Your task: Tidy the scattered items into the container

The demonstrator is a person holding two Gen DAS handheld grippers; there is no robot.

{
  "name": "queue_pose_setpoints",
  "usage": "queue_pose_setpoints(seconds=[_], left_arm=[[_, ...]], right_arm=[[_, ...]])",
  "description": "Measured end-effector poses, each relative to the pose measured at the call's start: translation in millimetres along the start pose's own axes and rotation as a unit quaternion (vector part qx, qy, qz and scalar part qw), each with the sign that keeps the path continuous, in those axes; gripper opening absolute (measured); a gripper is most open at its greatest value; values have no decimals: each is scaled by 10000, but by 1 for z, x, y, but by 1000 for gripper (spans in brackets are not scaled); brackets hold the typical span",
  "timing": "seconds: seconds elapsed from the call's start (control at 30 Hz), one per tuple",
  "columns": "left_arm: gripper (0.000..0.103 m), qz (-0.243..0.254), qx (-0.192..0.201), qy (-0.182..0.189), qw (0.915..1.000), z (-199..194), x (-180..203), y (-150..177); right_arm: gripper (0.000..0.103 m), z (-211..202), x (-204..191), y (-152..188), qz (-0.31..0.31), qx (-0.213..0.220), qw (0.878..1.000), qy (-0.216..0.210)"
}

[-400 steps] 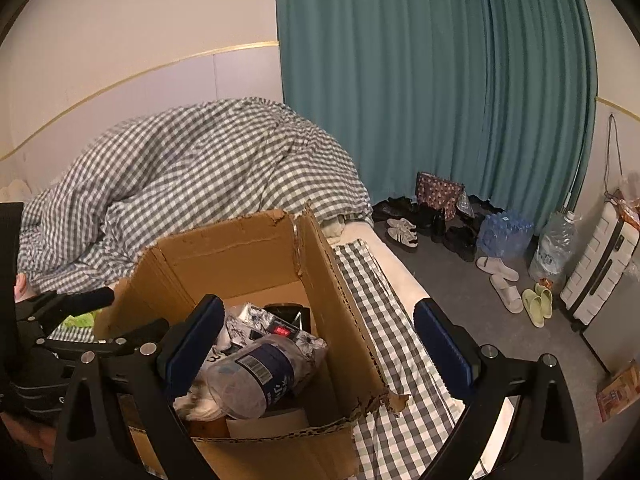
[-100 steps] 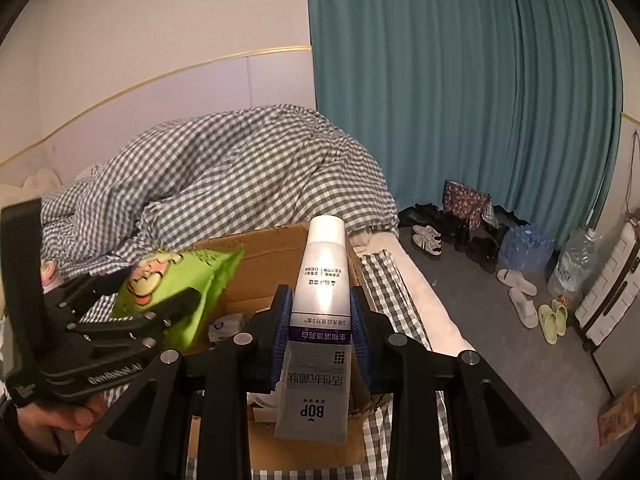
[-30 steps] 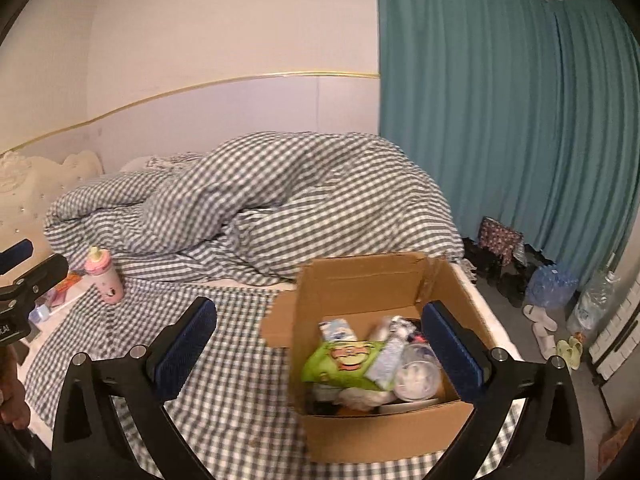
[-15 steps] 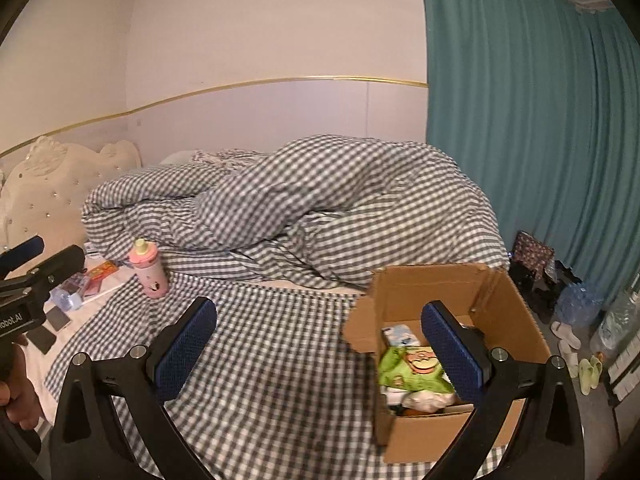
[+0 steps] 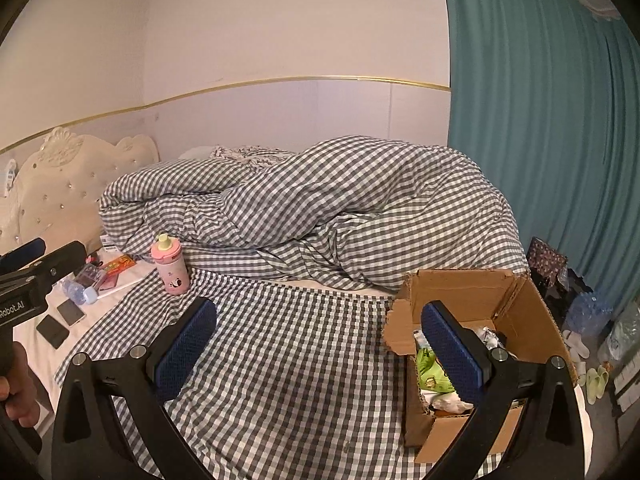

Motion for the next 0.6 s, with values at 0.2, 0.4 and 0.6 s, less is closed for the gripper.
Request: queue_pose_setpoints(seconds=[0.2,0.4,0.6], left_arm=[[103,124,48,28,9999,-2,7,-1],[103,177,79,65,9998,-3,13,-1],[103,146,18,109,9998,-1,14,2]], right_arm=[[103,1,3,1,15,-16,10000,20],[103,2,10,2,43,-52,10000,43],[103,3,15,2,60,-66,10000,37]])
Point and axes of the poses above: each gripper's, at about its wrist camera, not at the fingertips, and z roughly the way its jaws point, x to its right, y to its underside, the point moved 10 cm from there along z, roughly the way its jaws point, and after that the axes turned 9 degrees about x, right-handed, at the moved point
